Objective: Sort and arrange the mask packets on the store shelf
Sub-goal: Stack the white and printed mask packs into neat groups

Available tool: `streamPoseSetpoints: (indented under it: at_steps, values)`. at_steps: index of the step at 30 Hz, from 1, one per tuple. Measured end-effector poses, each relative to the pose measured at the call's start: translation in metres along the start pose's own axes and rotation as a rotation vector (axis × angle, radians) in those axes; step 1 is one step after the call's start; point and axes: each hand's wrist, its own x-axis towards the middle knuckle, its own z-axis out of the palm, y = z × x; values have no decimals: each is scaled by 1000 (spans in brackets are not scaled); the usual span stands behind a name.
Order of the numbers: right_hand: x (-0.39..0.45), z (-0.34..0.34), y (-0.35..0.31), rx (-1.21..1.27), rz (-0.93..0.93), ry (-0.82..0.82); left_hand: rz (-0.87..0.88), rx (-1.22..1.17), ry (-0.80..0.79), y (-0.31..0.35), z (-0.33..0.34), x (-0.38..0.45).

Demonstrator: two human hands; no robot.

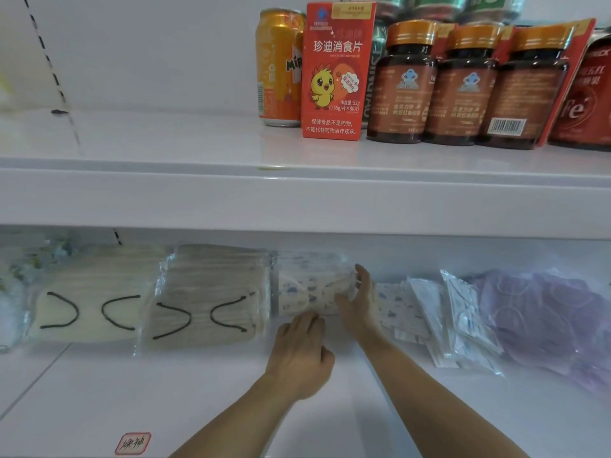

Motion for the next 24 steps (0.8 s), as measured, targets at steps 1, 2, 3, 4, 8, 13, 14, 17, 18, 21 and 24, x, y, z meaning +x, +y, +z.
streamPoseSetpoints:
  at_steps: [1,2,3,4,8,13,14,17,18,21,24]
  values:
    - [1,2,0,26,26,-34,-9,2,2,0,1,0]
    - [5,6,4,49,44,-56,-24,5,3,0,1,0]
    - [10,11,9,74,57,-75,-41,11,1,-1,2,0]
    - [13,14,14,83,63,-89,-55,20,-3,-1,1,0]
    - [0,15,-3,113,51,-85,-79,38,-41,-1,2,1]
    - [-2,17,-3,4,34,-77,-60,24,-38,-4,2,0]
    - [-10,13,-9,10,23,-65,-59,15,-34,-5,4,1]
    - [-30,-13,-17,-81,-94,58,-32,24,-16,-9,8,0]
    - [-39,-27,-15,-125,-142,100,-14,37,-1,-10,10,-1]
    - [-63,-80,3,-278,-311,224,18,91,-10,-11,14,-2]
    - [-70,-138,35,-504,-365,357,69,113,-128,12,15,5]
